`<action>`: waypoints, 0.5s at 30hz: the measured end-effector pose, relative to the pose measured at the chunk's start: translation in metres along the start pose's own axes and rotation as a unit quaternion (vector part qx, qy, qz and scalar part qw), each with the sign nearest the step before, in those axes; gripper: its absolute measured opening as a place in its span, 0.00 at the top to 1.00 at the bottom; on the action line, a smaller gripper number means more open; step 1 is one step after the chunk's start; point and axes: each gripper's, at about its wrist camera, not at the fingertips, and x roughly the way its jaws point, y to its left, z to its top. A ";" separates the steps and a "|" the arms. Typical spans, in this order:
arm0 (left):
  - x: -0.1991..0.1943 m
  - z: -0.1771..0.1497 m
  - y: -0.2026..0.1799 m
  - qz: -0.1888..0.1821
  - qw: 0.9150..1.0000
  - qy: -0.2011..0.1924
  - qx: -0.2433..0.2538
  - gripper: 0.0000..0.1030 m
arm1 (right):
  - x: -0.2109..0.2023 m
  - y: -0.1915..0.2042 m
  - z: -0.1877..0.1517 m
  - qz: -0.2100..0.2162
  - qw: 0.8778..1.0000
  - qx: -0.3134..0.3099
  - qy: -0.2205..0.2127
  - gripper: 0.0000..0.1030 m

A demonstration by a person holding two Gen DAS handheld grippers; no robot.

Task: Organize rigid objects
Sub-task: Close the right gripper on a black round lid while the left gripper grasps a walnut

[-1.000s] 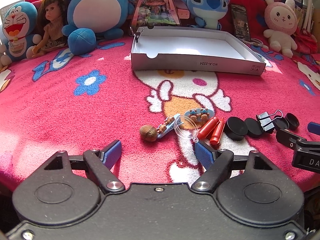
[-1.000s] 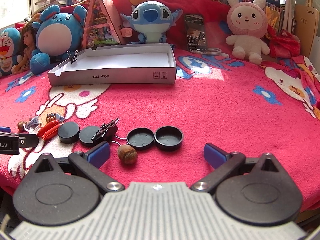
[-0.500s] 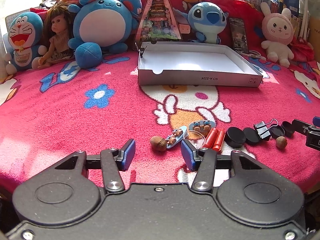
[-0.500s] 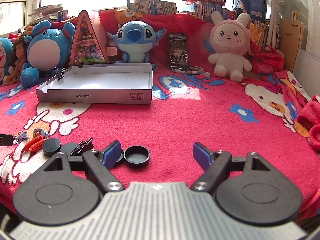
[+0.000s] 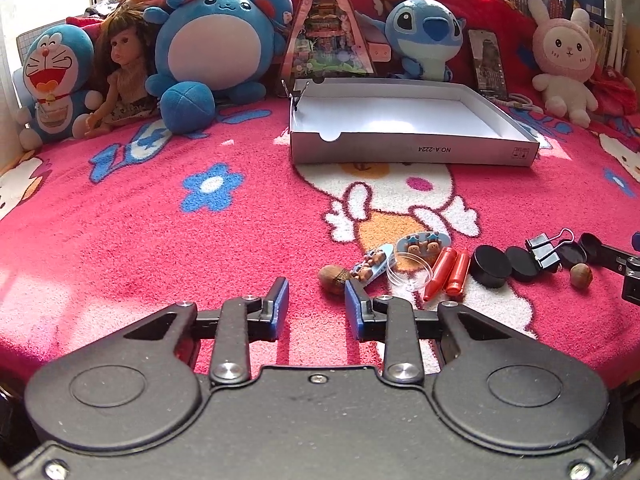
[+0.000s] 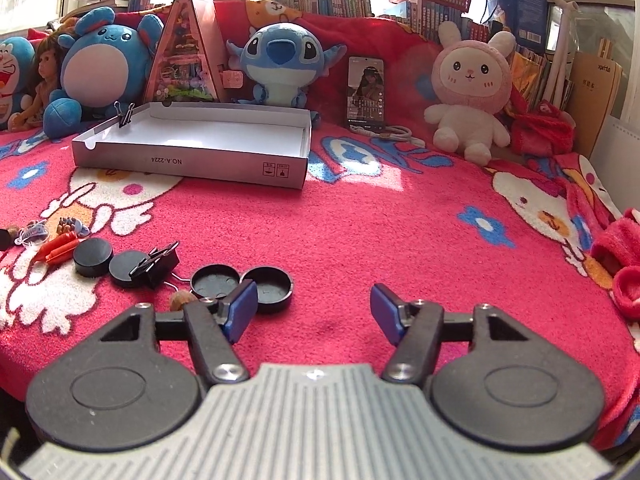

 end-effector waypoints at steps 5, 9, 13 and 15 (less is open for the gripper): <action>0.005 0.001 0.002 -0.002 1.000 0.000 -0.004 0.73 | 0.005 0.004 0.002 0.015 1.000 0.000 0.002 0.29; 0.009 0.002 0.000 -0.008 1.000 0.000 -0.006 0.76 | 0.011 0.009 0.002 0.029 1.000 0.002 0.008 0.31; 0.016 0.004 -0.001 -0.003 1.000 0.003 -0.007 0.77 | 0.014 0.011 0.001 0.026 1.000 -0.004 0.009 0.32; 0.017 0.004 0.000 -0.001 1.000 0.002 -0.009 0.77 | 0.014 0.008 0.002 0.022 1.000 0.001 0.009 0.33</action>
